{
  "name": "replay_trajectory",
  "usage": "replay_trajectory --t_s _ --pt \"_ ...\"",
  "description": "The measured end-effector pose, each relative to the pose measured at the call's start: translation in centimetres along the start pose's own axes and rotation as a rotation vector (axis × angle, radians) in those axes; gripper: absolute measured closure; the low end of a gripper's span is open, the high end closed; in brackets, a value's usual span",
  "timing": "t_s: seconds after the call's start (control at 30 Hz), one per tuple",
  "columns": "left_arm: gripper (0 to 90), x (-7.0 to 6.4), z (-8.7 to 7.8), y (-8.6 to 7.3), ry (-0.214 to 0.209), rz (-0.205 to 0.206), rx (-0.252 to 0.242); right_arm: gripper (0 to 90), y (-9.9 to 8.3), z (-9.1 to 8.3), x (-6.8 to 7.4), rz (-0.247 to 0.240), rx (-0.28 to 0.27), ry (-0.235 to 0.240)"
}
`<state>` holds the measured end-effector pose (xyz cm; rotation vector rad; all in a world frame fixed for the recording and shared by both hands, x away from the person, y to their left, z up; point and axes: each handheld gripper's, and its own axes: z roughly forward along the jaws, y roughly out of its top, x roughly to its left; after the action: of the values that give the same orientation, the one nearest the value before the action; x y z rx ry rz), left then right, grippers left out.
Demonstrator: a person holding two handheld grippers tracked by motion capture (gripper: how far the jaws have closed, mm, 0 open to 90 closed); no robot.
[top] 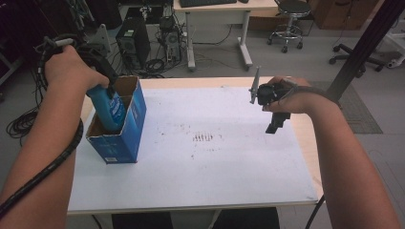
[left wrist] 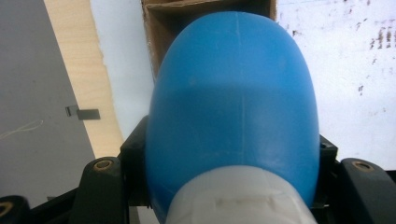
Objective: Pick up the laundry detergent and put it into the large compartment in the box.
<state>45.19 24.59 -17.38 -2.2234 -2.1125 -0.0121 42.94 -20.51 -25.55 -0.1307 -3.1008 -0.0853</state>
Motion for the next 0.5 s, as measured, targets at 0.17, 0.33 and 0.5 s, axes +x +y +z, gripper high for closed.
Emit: replay_trajectory --t_s 0.17,0.33,0.5 --pt "38.3 0.2 1.1 0.0 0.000 -0.005 -0.003 9.3 0.0 0.0 0.0 0.000 -0.008 0.000" --pt "38.3 0.2 2.4 0.1 0.001 -0.003 0.006 9.3 -0.1 0.0 0.0 -0.001 -0.008 -0.001" --pt "38.3 0.1 3.5 0.1 0.004 0.000 0.003 9.3 0.0 0.1 0.1 -0.005 -0.006 0.001"
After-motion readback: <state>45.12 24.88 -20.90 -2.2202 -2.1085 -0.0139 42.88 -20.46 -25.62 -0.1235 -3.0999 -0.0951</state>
